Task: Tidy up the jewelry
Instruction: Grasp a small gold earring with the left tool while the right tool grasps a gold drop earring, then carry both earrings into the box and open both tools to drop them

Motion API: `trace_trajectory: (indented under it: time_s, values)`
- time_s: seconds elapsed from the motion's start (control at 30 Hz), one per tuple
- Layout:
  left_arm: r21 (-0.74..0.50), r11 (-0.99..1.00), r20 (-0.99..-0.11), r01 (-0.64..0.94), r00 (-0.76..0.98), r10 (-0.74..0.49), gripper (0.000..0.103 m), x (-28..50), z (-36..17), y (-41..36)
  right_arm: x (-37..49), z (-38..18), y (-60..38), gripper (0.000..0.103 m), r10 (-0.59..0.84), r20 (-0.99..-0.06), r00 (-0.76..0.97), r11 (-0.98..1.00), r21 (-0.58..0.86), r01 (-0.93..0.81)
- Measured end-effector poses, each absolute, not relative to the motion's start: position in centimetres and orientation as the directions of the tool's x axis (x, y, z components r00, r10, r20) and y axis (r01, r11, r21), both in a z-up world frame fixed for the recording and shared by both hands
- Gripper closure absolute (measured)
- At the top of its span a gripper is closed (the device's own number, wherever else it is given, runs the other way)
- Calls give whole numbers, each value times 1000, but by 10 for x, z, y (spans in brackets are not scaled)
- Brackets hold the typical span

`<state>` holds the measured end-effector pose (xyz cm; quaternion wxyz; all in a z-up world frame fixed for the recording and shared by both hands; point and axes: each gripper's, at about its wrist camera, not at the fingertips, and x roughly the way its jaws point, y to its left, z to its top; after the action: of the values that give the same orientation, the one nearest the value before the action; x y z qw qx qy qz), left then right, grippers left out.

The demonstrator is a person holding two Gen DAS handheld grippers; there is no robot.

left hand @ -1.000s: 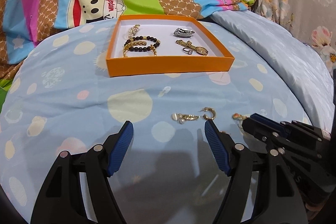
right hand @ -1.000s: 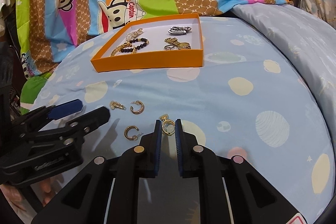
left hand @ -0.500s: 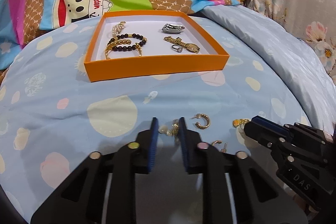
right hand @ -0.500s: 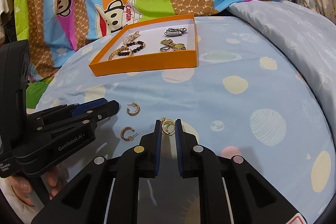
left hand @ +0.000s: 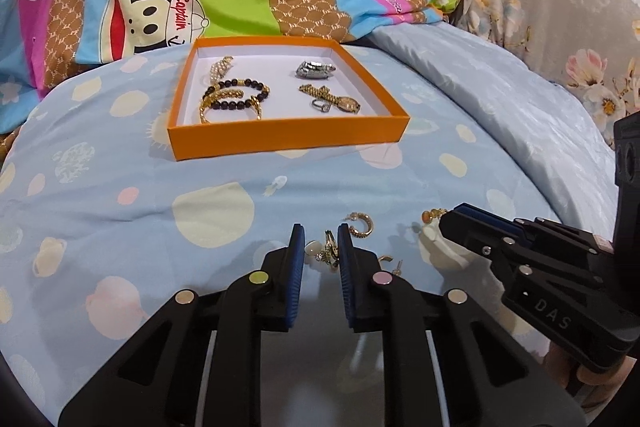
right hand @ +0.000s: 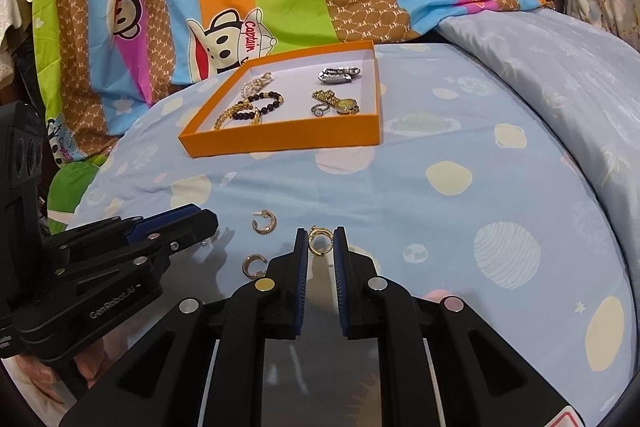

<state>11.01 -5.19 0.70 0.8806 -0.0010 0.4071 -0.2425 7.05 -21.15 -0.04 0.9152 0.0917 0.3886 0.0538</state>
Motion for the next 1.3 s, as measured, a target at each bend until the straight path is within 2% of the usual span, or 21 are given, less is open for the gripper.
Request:
trace_trajectory:
  time_s: [0.33, 0.63, 1.0, 1.3]
  values:
    - [-209, 897, -679, 389, 603, -419, 87, 134, 44, -30, 97, 36, -212, 92, 174, -646, 743, 979, 195, -60]
    - [-158, 915, -654, 370, 655, -378, 87, 198, 63, -30, 174, 62, -212, 91, 197, -620, 759, 976, 195, -95]
    - [-117, 918, -661, 378, 661, -356, 87, 300, 64, -58, 289, 57, -202, 91, 235, -662, 711, 970, 210, -125]
    - [-116, 926, -697, 358, 635, -333, 87, 353, 47, -70, 340, 36, -202, 91, 221, -695, 684, 974, 198, -113]
